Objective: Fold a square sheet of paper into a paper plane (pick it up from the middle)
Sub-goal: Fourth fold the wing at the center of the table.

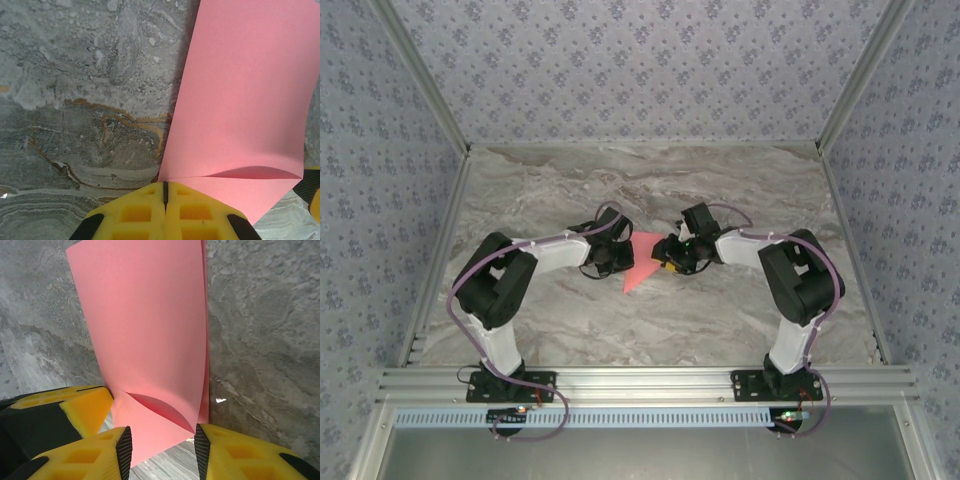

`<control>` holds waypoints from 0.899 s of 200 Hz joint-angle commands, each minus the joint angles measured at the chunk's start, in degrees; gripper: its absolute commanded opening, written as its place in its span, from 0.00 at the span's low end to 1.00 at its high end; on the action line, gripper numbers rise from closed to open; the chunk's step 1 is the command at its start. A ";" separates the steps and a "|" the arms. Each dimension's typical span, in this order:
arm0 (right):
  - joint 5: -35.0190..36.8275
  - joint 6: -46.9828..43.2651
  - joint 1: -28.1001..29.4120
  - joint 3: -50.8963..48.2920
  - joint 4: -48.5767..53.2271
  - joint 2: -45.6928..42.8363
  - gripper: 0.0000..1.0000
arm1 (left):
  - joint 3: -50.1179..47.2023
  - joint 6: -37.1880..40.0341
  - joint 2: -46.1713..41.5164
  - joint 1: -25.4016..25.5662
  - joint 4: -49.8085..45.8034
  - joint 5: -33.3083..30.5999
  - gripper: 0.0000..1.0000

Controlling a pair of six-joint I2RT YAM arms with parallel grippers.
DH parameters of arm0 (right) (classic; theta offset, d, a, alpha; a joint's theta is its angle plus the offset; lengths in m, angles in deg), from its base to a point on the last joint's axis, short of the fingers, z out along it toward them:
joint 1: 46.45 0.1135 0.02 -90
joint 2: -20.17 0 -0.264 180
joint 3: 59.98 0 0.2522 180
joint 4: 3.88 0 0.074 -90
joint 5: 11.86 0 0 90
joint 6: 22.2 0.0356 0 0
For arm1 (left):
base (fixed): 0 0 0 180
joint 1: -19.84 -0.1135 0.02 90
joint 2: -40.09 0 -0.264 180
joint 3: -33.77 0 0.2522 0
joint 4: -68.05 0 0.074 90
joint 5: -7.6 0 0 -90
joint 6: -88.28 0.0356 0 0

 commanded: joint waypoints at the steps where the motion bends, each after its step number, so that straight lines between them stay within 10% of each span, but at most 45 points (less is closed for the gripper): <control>1: -1.18 0.42 0.38 1.83 1.96 1.59 0.40 | 0.24 -0.50 1.38 -0.09 -3.33 -1.53 0.00; 180: -7.47 6.35 0.78 0.34 -7.94 3.50 0.27 | 1.65 0.21 -0.56 -0.15 -5.53 -2.54 0.00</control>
